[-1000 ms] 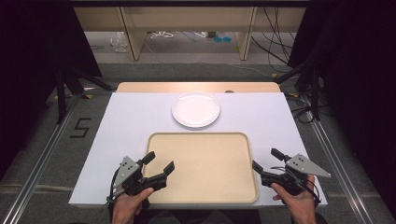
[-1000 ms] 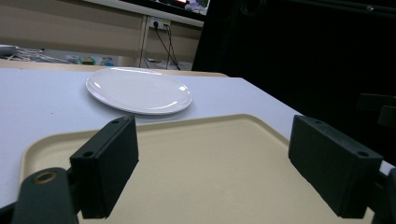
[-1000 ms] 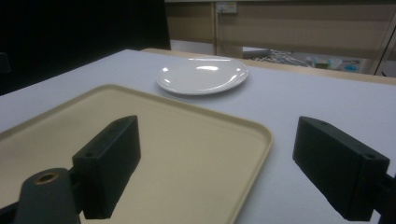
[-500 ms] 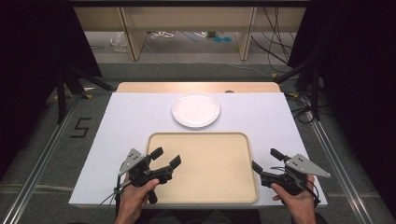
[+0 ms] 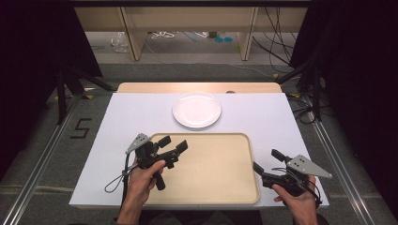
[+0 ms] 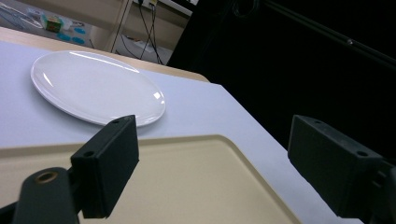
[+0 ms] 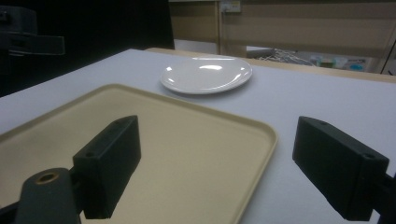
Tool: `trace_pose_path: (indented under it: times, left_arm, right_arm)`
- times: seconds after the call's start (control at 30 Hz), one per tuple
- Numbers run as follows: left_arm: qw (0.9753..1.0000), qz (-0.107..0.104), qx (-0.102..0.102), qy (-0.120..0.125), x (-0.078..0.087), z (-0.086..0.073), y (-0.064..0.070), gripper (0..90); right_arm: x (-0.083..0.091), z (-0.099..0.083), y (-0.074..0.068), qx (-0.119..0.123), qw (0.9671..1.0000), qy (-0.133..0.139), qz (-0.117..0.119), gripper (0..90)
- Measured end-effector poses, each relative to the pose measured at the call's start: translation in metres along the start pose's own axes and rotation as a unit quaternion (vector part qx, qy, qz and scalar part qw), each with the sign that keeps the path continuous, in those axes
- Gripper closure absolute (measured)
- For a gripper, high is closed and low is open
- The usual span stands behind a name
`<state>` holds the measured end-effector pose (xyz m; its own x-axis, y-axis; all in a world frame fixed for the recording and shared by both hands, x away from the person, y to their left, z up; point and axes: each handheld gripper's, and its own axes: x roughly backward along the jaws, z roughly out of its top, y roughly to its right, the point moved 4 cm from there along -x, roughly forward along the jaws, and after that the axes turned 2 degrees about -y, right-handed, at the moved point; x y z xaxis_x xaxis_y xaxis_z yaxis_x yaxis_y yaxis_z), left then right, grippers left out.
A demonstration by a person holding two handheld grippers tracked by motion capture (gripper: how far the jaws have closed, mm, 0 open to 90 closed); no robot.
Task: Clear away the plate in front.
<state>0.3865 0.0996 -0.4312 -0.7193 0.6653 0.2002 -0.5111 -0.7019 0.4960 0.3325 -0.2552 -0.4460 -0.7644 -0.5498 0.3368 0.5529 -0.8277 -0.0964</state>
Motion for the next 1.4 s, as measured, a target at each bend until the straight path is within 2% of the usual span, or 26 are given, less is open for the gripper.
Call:
trace_pose_path:
  times: [0.1, 0.17, 0.27, 0.4, 0.43, 0.5, 0.7, 0.73, 0.8, 1.0, 1.2, 1.27, 1.33, 1.37, 1.4]
  left_arm:
    - [1.0000, 0.005, 0.000, -0.005, -0.005, 0.002, -0.003, 15.8]
    - [0.9997, 0.001, 0.020, -0.010, -0.011, 0.005, -0.008, 15.8]
    - [0.9994, 0.002, 0.034, -0.011, -0.015, 0.008, -0.012, 16.0]
    - [0.9991, 0.010, 0.037, -0.016, -0.020, 0.011, -0.021, 16.1]
    - [0.9988, 0.013, 0.045, -0.015, -0.025, 0.011, -0.024, 16.1]
    - [0.9985, 0.016, 0.046, -0.024, -0.027, 0.010, -0.027, 16.1]
    - [0.9975, 0.016, 0.060, -0.032, -0.035, 0.011, -0.032, 16.2]
    - [0.9970, 0.019, 0.068, -0.031, -0.038, 0.012, -0.034, 16.2]
    - [0.9970, 0.018, 0.067, -0.034, -0.039, 0.013, -0.035, 16.5]
    - [0.9956, 0.022, 0.084, -0.037, -0.048, 0.019, -0.040, 16.9]
    - [0.9921, 0.014, 0.117, -0.043, -0.059, 0.024, -0.045, 17.2]
    - [0.9878, 0.000, 0.147, -0.051, -0.065, 0.025, -0.049, 17.6]
    - [0.9869, 0.007, 0.152, -0.054, -0.067, 0.025, -0.052, 18.1]
    - [0.9838, 0.008, 0.170, -0.055, -0.071, 0.025, -0.057, 18.4]
    - [0.9838, 0.008, 0.170, -0.055, -0.071, 0.025, -0.057, 18.4]
  right_arm:
    - [0.000, 0.000, 0.000, 0.000, 1.0000, -0.001, 0.002, 16.1]
    - [0.000, 0.000, 0.000, 0.000, 1.0000, 0.000, 0.000, 16.2]
    - [0.000, 0.000, 0.000, -0.001, 1.0000, -0.002, -0.001, 16.2]
    - [0.000, 0.000, 0.000, 0.000, 1.0000, -0.001, 0.004, 16.4]
    - [0.000, 0.000, 0.000, 0.000, 1.0000, -0.001, 0.004, 16.5]
    - [0.000, 0.000, 0.000, 0.000, 1.0000, -0.002, 0.005, 16.5]
    - [0.000, 0.000, 0.000, 0.000, 1.0000, -0.002, 0.006, 16.5]
    - [0.000, 0.000, 0.000, 0.002, 1.0000, -0.001, 0.005, 16.6]
    - [-0.001, -0.001, 0.000, 0.002, 1.0000, -0.001, 0.005, 16.6]
    - [-0.001, -0.001, 0.000, 0.001, 1.0000, 0.001, 0.008, 16.7]
    - [-0.001, 0.000, 0.000, 0.000, 0.9999, 0.007, 0.009, 16.8]
    - [-0.002, 0.000, -0.001, -0.002, 0.9999, 0.009, 0.011, 16.9]
    - [-0.002, 0.000, -0.001, -0.002, 0.9999, 0.009, 0.011, 17.0]
    - [-0.001, 0.000, 0.000, -0.001, 0.9999, 0.007, 0.010, 17.0]
    - [-0.001, 0.000, 0.000, -0.001, 0.9999, 0.007, 0.010, 17.0]
